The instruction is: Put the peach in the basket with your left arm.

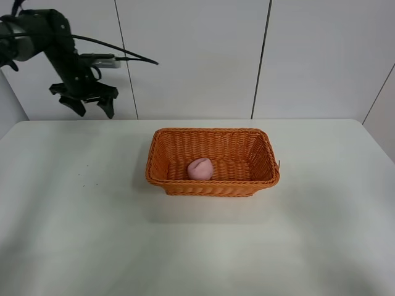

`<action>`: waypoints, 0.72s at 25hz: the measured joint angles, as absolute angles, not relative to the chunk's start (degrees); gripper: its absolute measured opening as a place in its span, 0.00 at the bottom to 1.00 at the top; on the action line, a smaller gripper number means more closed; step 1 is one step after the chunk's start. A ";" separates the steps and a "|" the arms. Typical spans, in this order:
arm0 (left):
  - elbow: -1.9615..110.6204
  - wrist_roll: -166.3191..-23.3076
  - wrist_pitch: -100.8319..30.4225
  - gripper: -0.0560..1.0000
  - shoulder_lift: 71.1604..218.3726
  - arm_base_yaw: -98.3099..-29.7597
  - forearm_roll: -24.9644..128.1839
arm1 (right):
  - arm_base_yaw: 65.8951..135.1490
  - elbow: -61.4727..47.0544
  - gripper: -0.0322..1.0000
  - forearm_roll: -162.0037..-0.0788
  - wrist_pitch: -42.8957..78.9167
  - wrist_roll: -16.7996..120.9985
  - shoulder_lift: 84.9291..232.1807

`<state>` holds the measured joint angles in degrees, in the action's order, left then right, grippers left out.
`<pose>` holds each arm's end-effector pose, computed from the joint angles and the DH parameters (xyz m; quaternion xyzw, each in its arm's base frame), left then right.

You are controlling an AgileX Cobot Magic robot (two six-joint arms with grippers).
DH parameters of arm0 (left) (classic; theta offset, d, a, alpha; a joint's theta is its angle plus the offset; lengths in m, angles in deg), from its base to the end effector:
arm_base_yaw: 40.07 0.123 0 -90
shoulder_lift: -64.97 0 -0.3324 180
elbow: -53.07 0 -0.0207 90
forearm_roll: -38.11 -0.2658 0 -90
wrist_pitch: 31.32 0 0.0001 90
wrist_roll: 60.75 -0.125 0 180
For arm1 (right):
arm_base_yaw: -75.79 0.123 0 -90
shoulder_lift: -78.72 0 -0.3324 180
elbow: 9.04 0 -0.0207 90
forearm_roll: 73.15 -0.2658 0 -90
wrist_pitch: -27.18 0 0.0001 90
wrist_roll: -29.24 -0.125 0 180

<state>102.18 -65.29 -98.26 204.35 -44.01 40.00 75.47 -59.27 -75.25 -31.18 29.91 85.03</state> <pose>0.5649 -0.0427 0.2436 0.0691 0.9777 -0.0151 0.1976 -0.0067 0.0039 0.2707 -0.0029 0.8428 0.0137 0.5381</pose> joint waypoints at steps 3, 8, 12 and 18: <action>101.40 -65.29 -98.26 0.79 204.35 -39.80 41.86 | 75.47 -59.27 0.70 -75.25 -31.18 29.91 85.03; 97.76 -65.29 -98.21 0.79 202.26 -38.91 42.97 | 75.47 -59.27 0.70 -75.25 -31.18 29.91 85.03; 86.50 -65.29 -98.16 0.79 194.69 -38.91 44.01 | 75.47 -59.27 0.70 -75.25 -31.18 29.91 85.03; 59.68 -65.29 -98.11 0.77 174.93 -38.91 44.00 | 75.47 -59.27 0.70 -75.25 -31.18 29.91 85.03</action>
